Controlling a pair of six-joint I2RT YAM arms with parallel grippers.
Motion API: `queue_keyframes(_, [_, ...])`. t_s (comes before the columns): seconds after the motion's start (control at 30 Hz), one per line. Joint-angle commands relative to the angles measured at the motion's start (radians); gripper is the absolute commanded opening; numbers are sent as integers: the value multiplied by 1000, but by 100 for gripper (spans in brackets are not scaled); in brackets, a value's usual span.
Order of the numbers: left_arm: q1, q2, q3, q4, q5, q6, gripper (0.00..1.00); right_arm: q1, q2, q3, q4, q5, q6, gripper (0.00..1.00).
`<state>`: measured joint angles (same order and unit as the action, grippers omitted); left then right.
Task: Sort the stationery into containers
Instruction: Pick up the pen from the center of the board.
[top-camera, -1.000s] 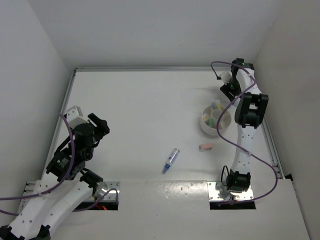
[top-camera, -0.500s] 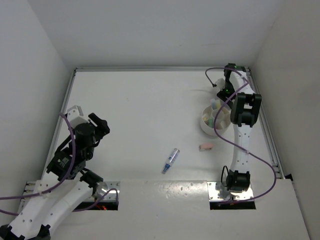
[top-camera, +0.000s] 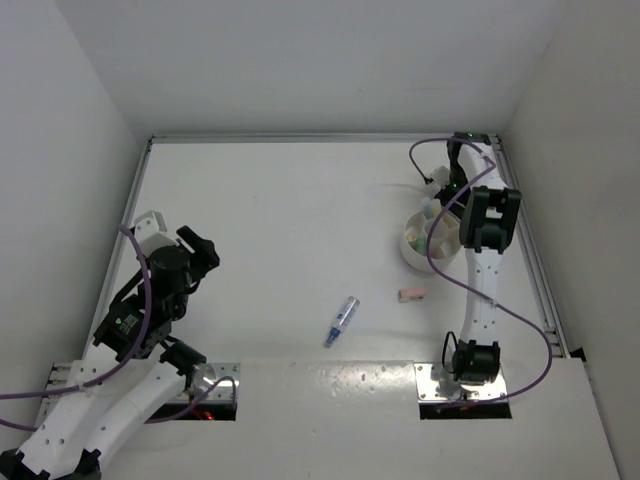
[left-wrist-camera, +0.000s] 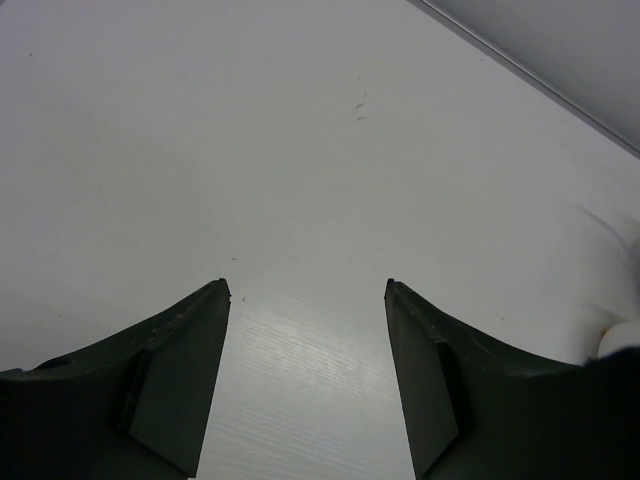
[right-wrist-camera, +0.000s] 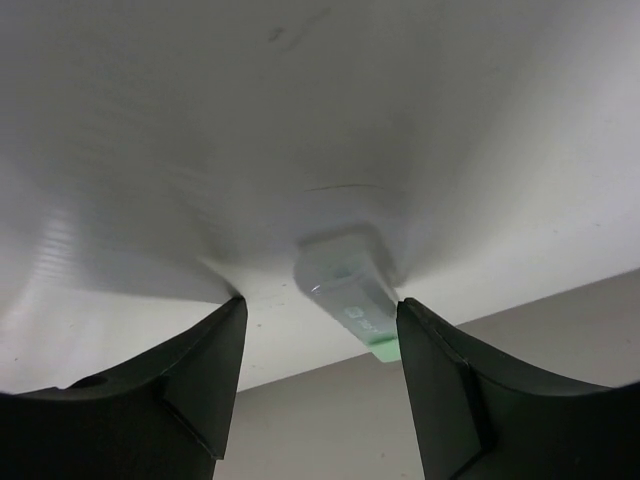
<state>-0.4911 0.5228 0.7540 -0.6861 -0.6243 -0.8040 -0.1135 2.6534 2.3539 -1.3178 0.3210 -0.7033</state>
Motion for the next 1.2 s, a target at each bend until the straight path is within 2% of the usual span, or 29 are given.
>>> queue_keyframes(0.0, [11, 5, -2, 31, -2, 14, 69, 0, 20, -45, -81, -124, -22, 63])
queue_keyframes(0.2, [11, 14, -2, 31, -2, 14, 69, 0, -51, -148, -72, -212, -42, 60])
queue_keyframes(0.3, [11, 14, -2, 31, -2, 14, 69, 0, -87, -217, -23, -212, -42, 55])
queue_keyframes(0.43, [11, 14, -2, 31, -2, 14, 69, 0, -73, -217, -6, -189, -18, 43])
queue_keyframes(0.47, [11, 14, -2, 31, -2, 14, 69, 0, -61, -208, -18, -198, -6, 35])
queue_keyframes(0.57, [11, 14, -2, 31, -2, 14, 69, 0, -41, -199, -31, -211, 33, 24])
queue_keyframes(0.67, [11, 5, -2, 31, -2, 14, 69, 0, -52, -222, 23, -221, 82, 17])
queue_keyframes(0.8, [11, 5, -2, 31, -2, 14, 69, -18, -93, -231, 115, -231, 163, 1])
queue_keyframes(1.0, [11, 5, -2, 31, -2, 14, 69, -18, -258, -335, 300, -217, 297, 0])
queue_keyframes(1.17, [11, 5, -2, 31, -2, 14, 69, -18, -452, -505, 598, -119, 369, 0])
